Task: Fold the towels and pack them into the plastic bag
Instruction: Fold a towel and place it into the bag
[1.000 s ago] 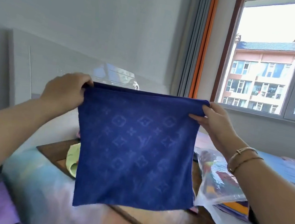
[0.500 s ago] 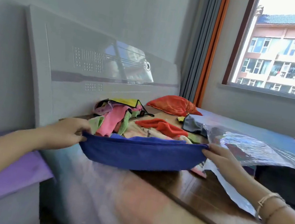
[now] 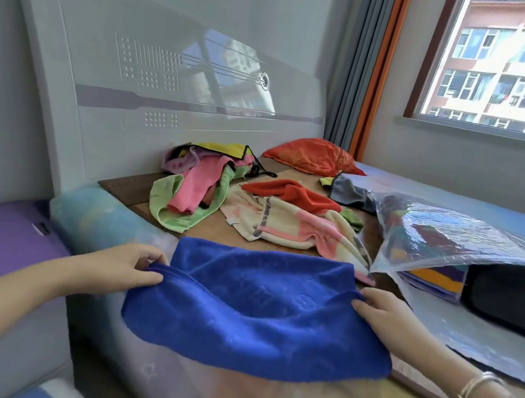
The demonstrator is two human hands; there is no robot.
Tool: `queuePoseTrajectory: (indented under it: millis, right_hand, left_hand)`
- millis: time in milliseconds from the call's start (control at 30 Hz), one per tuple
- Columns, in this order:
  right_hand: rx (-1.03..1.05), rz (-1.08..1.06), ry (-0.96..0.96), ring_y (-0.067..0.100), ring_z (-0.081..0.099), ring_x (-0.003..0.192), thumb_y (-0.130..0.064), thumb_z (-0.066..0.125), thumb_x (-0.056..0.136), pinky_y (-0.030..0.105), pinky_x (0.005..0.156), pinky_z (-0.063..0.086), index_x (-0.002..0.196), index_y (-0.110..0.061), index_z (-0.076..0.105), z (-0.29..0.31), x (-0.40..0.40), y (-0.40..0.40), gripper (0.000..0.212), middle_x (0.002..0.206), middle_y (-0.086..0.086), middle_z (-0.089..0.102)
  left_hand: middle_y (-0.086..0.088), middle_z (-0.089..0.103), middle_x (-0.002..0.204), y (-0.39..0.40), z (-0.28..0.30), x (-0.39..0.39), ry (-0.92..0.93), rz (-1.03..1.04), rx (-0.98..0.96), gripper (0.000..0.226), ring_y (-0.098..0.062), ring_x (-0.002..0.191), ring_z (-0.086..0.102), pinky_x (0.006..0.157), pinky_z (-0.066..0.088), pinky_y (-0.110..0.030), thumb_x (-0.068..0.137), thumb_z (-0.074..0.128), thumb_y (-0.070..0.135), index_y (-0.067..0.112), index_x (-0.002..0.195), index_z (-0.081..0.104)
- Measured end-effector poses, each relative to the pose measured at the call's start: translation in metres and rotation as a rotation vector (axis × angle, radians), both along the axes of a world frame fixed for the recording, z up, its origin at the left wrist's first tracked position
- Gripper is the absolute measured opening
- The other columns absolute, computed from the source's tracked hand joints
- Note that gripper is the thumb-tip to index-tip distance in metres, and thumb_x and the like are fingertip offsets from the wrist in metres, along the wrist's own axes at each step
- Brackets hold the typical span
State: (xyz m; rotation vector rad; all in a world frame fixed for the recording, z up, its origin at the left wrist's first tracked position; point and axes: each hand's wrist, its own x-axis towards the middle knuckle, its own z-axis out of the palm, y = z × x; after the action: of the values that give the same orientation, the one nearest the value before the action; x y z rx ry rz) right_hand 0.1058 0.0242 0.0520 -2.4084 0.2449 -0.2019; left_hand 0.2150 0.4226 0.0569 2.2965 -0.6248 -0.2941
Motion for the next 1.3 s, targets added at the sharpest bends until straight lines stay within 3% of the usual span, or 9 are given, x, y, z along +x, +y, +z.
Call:
queuePoseTrajectory:
  millis: [133, 267, 367, 500, 733, 900, 1033, 1133, 1300]
  right_hand:
    - [-0.056, -0.146, -0.236, 0.006, 0.052, 0.074, -0.022, 0.040, 0.102, 0.028, 0.062, 0.037, 0.089, -0.023, 0.050, -0.001, 0.022, 0.007, 0.016, 0.090, -0.003, 0.061]
    - [-0.549, -0.284, -0.369, 0.032, 0.064, 0.060, -0.015, 0.049, 0.099, 0.027, 0.045, 0.028, 0.103, -0.010, 0.053, -0.011, 0.057, 0.007, 0.008, 0.072, 0.017, 0.066]
    - [-0.576, -0.286, -0.298, 0.035, 0.067, 0.073, -0.009, 0.042, 0.098, 0.029, 0.054, 0.033, 0.099, -0.013, 0.047, -0.019, 0.078, 0.011, 0.007, 0.079, 0.012, 0.064]
    - [-0.471, -0.355, -0.109, 0.036, 0.059, 0.095, -0.007, 0.029, 0.097, 0.034, 0.070, 0.041, 0.102, -0.010, 0.044, -0.036, 0.095, -0.001, 0.017, 0.100, 0.015, 0.060]
    - [-0.480, -0.372, -0.018, 0.036, 0.060, 0.103, -0.033, 0.033, 0.103, 0.035, 0.069, 0.038, 0.120, -0.003, 0.040, -0.046, 0.110, -0.016, 0.036, 0.117, 0.021, 0.059]
    - [-0.522, -0.349, -0.024, 0.034, 0.056, 0.111, -0.043, 0.040, 0.099, 0.035, 0.072, 0.045, 0.127, 0.000, 0.034, -0.043, 0.085, 0.005, 0.051, 0.127, 0.020, 0.050]
    - [-0.640, -0.242, -0.036, 0.034, 0.035, 0.133, -0.050, 0.035, 0.098, 0.042, 0.100, 0.040, 0.139, -0.007, 0.030, -0.034, 0.054, 0.023, 0.060, 0.144, 0.016, 0.036]
    - [-0.518, 0.050, -0.133, 0.021, 0.007, 0.149, -0.054, 0.031, 0.098, 0.046, 0.120, 0.010, 0.152, -0.027, 0.017, -0.024, 0.035, 0.039, 0.062, 0.160, 0.003, 0.013]
    - [-0.608, 0.302, 0.156, 0.023, -0.015, 0.148, -0.071, 0.025, 0.091, 0.059, 0.114, -0.008, 0.150, -0.048, -0.005, -0.038, 0.029, 0.058, 0.069, 0.161, -0.006, -0.013]
  left_hand:
    - [-0.001, 0.069, 0.084, -0.029, 0.000, 0.037, -0.200, 0.240, -0.243, 0.012, -0.015, 0.081, 0.062, 0.083, 0.047, -0.033, 0.091, 0.062, 0.011, 0.019, 0.083, 0.063]
    - [-0.011, 0.068, 0.090, -0.054, 0.000, 0.073, -0.336, 0.454, -0.355, 0.010, -0.026, 0.086, 0.061, 0.083, 0.047, -0.039, 0.092, 0.059, 0.008, 0.013, 0.088, 0.065]
    - [-0.012, 0.066, 0.088, -0.067, -0.018, 0.090, -0.356, 0.581, -0.278, 0.009, -0.031, 0.087, 0.059, 0.073, 0.041, -0.034, 0.093, 0.059, 0.012, 0.008, 0.093, 0.066]
    - [-0.012, 0.064, 0.095, -0.076, -0.051, 0.097, -0.287, 0.736, -0.184, 0.019, -0.036, 0.096, 0.059, 0.078, 0.045, -0.037, 0.088, 0.067, 0.025, 0.008, 0.094, 0.062]
    - [-0.018, 0.047, 0.129, -0.068, -0.075, 0.066, -0.071, 0.900, -0.149, 0.070, -0.037, 0.112, 0.052, 0.096, 0.046, -0.046, 0.077, 0.073, 0.051, 0.004, 0.122, 0.048]
    - [-0.015, 0.036, 0.142, -0.077, -0.068, 0.032, 0.216, 0.911, -0.344, 0.090, -0.035, 0.124, 0.046, 0.092, 0.048, -0.047, 0.076, 0.078, 0.045, 0.005, 0.138, 0.026]
    - [-0.016, 0.050, 0.133, -0.071, -0.063, 0.018, 0.408, 0.892, -0.404, 0.083, -0.035, 0.112, 0.052, 0.080, 0.047, -0.042, 0.078, 0.075, 0.048, 0.005, 0.136, 0.034]
    - [-0.013, 0.066, 0.113, -0.057, -0.057, 0.015, 0.446, 0.769, -0.421, 0.063, -0.030, 0.098, 0.063, 0.087, 0.053, -0.040, 0.075, 0.078, 0.045, 0.003, 0.118, 0.057]
    - [-0.010, 0.069, 0.090, -0.058, -0.019, 0.003, 0.249, 0.668, -0.442, 0.026, -0.024, 0.078, 0.065, 0.066, 0.050, -0.029, 0.088, 0.070, 0.025, 0.007, 0.105, 0.065]
